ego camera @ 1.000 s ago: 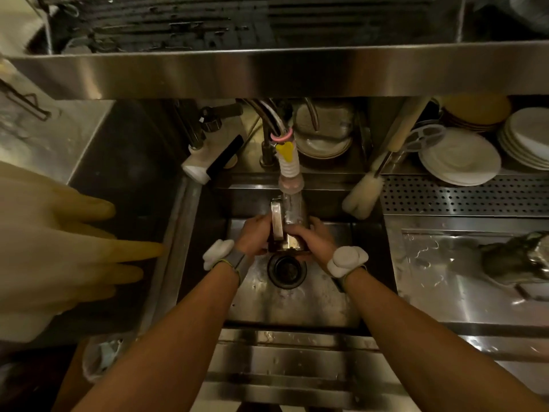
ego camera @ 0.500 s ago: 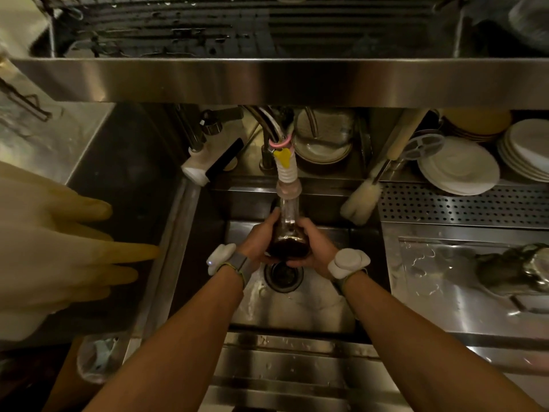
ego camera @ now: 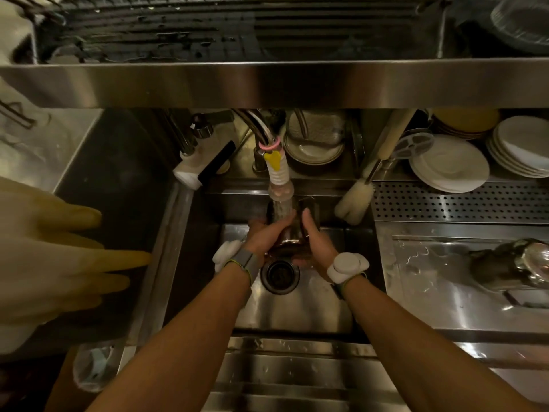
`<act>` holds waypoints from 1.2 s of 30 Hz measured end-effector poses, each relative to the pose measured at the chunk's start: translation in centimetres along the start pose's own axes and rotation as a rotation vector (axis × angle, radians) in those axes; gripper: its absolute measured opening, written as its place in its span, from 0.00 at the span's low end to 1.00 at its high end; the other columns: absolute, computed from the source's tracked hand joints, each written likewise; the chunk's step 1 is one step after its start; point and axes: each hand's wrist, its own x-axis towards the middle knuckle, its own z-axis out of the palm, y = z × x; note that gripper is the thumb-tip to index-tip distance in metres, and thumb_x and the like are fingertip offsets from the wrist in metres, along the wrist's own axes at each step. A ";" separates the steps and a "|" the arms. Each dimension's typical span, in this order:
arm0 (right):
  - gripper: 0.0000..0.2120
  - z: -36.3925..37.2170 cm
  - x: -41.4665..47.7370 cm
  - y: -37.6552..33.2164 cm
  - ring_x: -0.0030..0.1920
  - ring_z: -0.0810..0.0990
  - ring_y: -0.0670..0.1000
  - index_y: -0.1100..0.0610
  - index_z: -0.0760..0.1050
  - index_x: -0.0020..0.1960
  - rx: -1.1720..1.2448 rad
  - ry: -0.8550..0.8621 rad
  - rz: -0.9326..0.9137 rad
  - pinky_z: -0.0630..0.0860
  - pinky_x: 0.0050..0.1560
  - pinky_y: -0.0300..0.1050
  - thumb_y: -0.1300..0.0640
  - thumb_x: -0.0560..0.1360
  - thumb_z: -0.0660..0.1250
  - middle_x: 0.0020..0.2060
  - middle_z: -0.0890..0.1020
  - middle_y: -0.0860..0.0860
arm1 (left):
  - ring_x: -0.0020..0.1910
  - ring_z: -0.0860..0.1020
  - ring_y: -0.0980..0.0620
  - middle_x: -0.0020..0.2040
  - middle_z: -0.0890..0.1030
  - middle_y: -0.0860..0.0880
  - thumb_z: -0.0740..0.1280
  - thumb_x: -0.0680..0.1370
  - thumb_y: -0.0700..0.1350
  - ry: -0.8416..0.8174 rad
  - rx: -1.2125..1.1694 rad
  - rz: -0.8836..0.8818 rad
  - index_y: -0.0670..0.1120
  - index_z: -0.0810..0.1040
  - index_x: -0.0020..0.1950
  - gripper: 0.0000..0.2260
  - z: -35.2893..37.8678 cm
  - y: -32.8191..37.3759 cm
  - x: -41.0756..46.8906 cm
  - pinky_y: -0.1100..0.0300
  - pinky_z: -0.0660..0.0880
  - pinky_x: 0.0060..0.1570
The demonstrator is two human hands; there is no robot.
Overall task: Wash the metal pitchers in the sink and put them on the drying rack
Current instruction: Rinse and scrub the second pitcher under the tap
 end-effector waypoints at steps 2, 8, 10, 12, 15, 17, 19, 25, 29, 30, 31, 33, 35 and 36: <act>0.39 -0.1 -0.1 0.3 0.57 0.79 0.56 0.47 0.74 0.60 0.026 -0.028 -0.017 0.77 0.57 0.59 0.30 0.54 0.70 0.57 0.81 0.55 | 0.44 0.79 0.50 0.53 0.80 0.46 0.74 0.64 0.62 0.021 0.000 -0.018 0.45 0.70 0.62 0.34 -0.5 0.0 0.1 0.60 0.75 0.33; 0.32 -0.7 0.4 1.3 0.59 0.78 0.57 0.53 0.75 0.61 0.111 -0.175 0.051 0.75 0.56 0.53 0.37 0.63 0.68 0.56 0.81 0.57 | 0.49 0.82 0.47 0.49 0.84 0.45 0.69 0.69 0.62 -0.176 -0.136 -0.118 0.48 0.80 0.55 0.22 -1.1 -0.6 0.6 0.55 0.77 0.40; 0.33 -0.6 0.3 1.0 0.58 0.79 0.56 0.52 0.74 0.63 0.065 -0.140 0.083 0.76 0.56 0.54 0.36 0.63 0.69 0.56 0.82 0.55 | 0.50 0.82 0.44 0.53 0.83 0.42 0.72 0.67 0.58 -0.127 -0.204 -0.094 0.44 0.79 0.60 0.27 -1.0 -0.6 0.7 0.52 0.79 0.46; 0.35 -0.9 0.4 0.7 0.55 0.80 0.56 0.55 0.71 0.67 0.023 -0.009 0.057 0.78 0.52 0.52 0.39 0.65 0.72 0.57 0.81 0.54 | 0.49 0.82 0.44 0.54 0.82 0.41 0.76 0.62 0.57 0.007 -0.165 -0.050 0.41 0.77 0.59 0.31 -1.0 -0.4 0.9 0.52 0.79 0.47; 0.33 -1.3 0.6 0.4 0.57 0.78 0.56 0.55 0.66 0.68 -0.122 0.253 -0.127 0.76 0.48 0.45 0.47 0.67 0.75 0.58 0.77 0.54 | 0.53 0.79 0.45 0.59 0.78 0.44 0.79 0.60 0.56 0.151 0.079 0.087 0.40 0.70 0.63 0.38 -1.1 -0.3 1.0 0.56 0.77 0.49; 0.23 -0.8 0.6 0.1 0.54 0.79 0.53 0.54 0.72 0.61 -0.232 0.230 -0.226 0.74 0.47 0.40 0.49 0.69 0.73 0.55 0.79 0.54 | 0.59 0.77 0.44 0.63 0.75 0.45 0.78 0.60 0.59 0.163 0.206 0.116 0.40 0.64 0.69 0.45 -0.8 -0.3 1.0 0.56 0.74 0.54; 0.23 -0.2 0.4 -0.5 0.50 0.78 0.48 0.54 0.73 0.61 -0.240 0.140 -0.218 0.72 0.44 0.37 0.47 0.70 0.72 0.56 0.79 0.52 | 0.56 0.78 0.45 0.62 0.77 0.43 0.72 0.67 0.61 0.136 0.155 0.126 0.42 0.67 0.68 0.37 -0.2 0.1 0.4 0.53 0.75 0.55; 0.41 0.5 0.7 -0.6 0.49 0.77 0.46 0.56 0.64 0.69 -0.181 0.126 -0.153 0.75 0.48 0.37 0.49 0.62 0.79 0.57 0.77 0.50 | 0.45 0.79 0.52 0.52 0.82 0.49 0.46 0.78 0.65 0.043 0.028 0.144 0.49 0.79 0.57 0.29 -1.3 1.2 -0.2 0.58 0.72 0.40; 0.48 1.4 1.0 -0.1 0.54 0.77 0.50 0.55 0.60 0.72 -0.251 0.062 -0.120 0.75 0.54 0.45 0.49 0.59 0.80 0.61 0.76 0.52 | 0.42 0.78 0.49 0.52 0.82 0.43 0.49 0.81 0.58 0.263 0.101 0.233 0.44 0.80 0.52 0.25 -2.8 1.0 0.5 0.57 0.73 0.41; 0.49 1.3 1.1 -0.2 0.56 0.76 0.51 0.55 0.59 0.72 -0.253 0.086 -0.133 0.75 0.55 0.46 0.49 0.58 0.80 0.62 0.76 0.53 | 0.47 0.79 0.46 0.54 0.82 0.42 0.49 0.82 0.57 0.279 0.117 0.227 0.44 0.80 0.53 0.25 -3.2 0.9 0.8 0.54 0.75 0.49; 0.50 1.3 1.3 -0.2 0.58 0.76 0.52 0.55 0.58 0.73 -0.232 0.129 -0.153 0.74 0.58 0.47 0.49 0.58 0.80 0.63 0.75 0.53 | 0.53 0.79 0.44 0.56 0.81 0.41 0.49 0.81 0.58 0.273 0.136 0.208 0.43 0.80 0.55 0.25 -3.6 0.8 1.0 0.51 0.74 0.58; 0.52 1.1 1.5 -0.5 0.60 0.75 0.53 0.55 0.55 0.74 -0.194 0.191 -0.182 0.73 0.61 0.49 0.48 0.59 0.80 0.64 0.73 0.52 | 0.59 0.76 0.42 0.60 0.79 0.40 0.49 0.81 0.60 0.238 0.191 0.165 0.43 0.78 0.59 0.27 -3.8 0.3 1.3 0.45 0.69 0.64; 0.52 1.3 1.6 -0.9 0.54 0.75 0.48 0.53 0.55 0.74 -0.257 0.120 -0.184 0.74 0.52 0.39 0.48 0.58 0.80 0.61 0.73 0.49 | 0.62 0.75 0.41 0.63 0.77 0.41 0.49 0.80 0.62 0.205 0.234 0.138 0.43 0.76 0.62 0.28 -3.6 0.1 1.4 0.44 0.67 0.66; 0.52 1.5 1.5 -1.0 0.50 0.75 0.44 0.52 0.56 0.73 -0.308 0.057 -0.174 0.73 0.44 0.32 0.47 0.57 0.80 0.58 0.74 0.47 | 0.63 0.74 0.41 0.65 0.76 0.42 0.49 0.79 0.63 0.196 0.237 0.123 0.44 0.75 0.63 0.29 -3.6 0.0 1.5 0.43 0.67 0.66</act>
